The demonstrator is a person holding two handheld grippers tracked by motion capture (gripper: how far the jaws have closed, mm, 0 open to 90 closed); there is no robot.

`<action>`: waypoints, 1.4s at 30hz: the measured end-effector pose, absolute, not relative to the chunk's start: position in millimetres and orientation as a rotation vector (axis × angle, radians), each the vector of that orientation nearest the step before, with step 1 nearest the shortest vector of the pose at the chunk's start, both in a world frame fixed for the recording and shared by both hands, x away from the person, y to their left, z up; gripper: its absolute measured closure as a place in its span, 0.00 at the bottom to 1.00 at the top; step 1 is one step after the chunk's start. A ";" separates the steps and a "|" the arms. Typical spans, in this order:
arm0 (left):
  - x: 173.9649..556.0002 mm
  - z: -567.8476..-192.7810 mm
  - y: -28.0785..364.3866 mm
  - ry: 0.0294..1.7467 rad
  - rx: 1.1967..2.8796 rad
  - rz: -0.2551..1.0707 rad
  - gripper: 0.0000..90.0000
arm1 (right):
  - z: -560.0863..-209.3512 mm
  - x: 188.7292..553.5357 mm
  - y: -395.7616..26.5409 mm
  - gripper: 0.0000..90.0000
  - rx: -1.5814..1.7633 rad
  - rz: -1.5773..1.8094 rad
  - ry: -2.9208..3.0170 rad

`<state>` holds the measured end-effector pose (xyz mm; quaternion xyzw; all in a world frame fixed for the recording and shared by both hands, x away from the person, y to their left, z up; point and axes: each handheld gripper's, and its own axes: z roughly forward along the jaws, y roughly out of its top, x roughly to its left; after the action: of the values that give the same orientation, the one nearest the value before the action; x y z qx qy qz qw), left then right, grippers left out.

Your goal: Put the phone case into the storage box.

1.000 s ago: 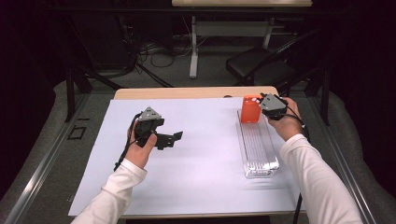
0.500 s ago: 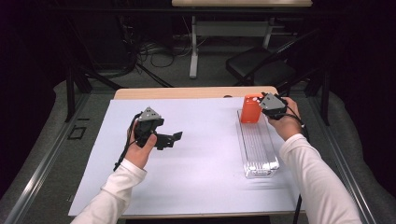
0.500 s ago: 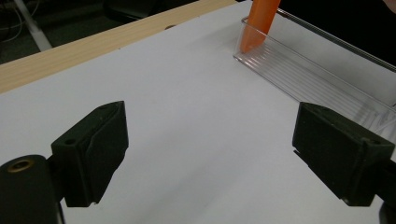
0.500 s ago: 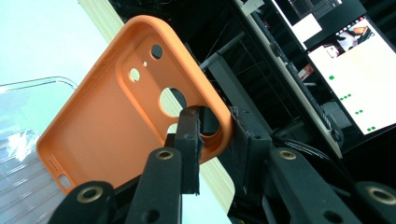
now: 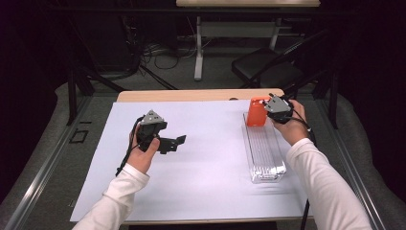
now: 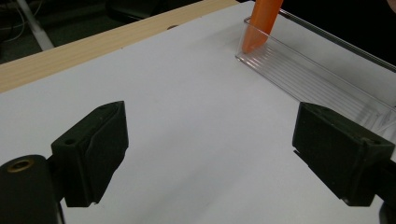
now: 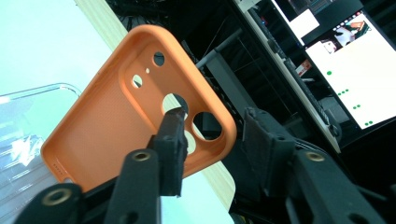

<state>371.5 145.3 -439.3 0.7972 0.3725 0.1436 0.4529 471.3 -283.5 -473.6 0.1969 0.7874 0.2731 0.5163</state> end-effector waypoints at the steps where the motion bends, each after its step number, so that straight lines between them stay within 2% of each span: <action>1: 371.3 -439.4 145.4 0.919 1.969 0.356 0.12 | -473.3 471.0 -282.9 0.63 0.475 0.659 1.883; 21: 371.8 -439.5 148.9 0.924 1.966 0.352 0.12 | -464.8 462.7 -281.7 0.40 0.550 0.703 1.837; 33: 373.6 -437.1 150.2 0.925 1.963 0.329 0.12 | -461.8 458.6 -276.7 0.36 0.607 0.687 1.831; 42: 375.9 -437.3 145.5 0.912 1.979 0.289 0.12 | -453.5 449.6 -275.4 0.26 0.657 0.694 1.802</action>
<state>375.9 145.5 -437.3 0.8020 0.3696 0.1173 0.4543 449.6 -275.4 -453.5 0.2746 0.7526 0.2900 0.5235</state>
